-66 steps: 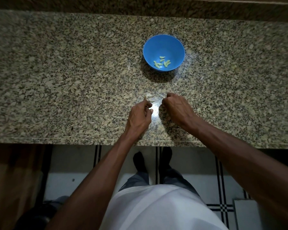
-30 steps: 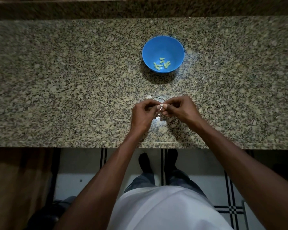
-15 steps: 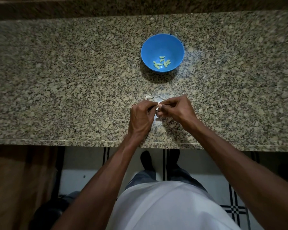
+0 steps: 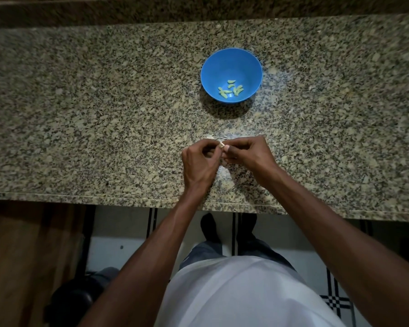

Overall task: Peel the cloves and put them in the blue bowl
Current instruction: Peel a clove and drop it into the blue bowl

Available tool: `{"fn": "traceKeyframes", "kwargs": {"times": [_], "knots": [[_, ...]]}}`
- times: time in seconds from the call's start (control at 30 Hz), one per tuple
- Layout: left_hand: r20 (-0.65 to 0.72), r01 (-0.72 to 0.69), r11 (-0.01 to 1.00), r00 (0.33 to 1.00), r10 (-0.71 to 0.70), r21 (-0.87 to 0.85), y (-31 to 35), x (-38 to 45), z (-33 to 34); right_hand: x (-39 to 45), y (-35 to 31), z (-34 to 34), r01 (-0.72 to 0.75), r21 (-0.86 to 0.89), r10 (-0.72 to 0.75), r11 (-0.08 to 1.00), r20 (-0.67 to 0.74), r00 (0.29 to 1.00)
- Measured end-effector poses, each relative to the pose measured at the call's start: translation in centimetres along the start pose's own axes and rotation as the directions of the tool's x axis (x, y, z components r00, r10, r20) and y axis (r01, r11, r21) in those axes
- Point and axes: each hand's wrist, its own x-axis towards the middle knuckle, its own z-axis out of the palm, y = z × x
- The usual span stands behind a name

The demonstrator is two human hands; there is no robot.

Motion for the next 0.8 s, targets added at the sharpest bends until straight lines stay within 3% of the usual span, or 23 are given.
{"fn": "traceKeyframes", "kwargs": {"times": [0.2, 0.47, 0.57, 0.8], "knots": [[0.053, 0.012, 0.998, 0.999, -0.008, -0.059, -0.2, 0.4, 0.3, 0.0, 0.3, -0.6, -0.031, 0.079, 0.03, 0.996, 0.023, 0.999], [0.078, -0.096, 0.994, 0.993, 0.092, 0.049, 0.0, 0.6, 0.9, 0.1, 0.1, -1.1, -0.046, 0.083, 0.043, 0.996, 0.035, 0.998], [0.155, -0.124, 0.987, 0.982, 0.107, 0.105, -0.1, 0.3, 1.1, 0.0, 0.2, -1.2, -0.041, 0.055, 0.041, 0.998, 0.009, 0.999], [0.322, -0.197, 0.973, 0.935, 0.151, 0.116, -1.9, -2.5, -0.1, 0.5, 0.4, -2.1, -0.15, 0.205, 0.161, 0.967, -0.037, 0.986]]}}
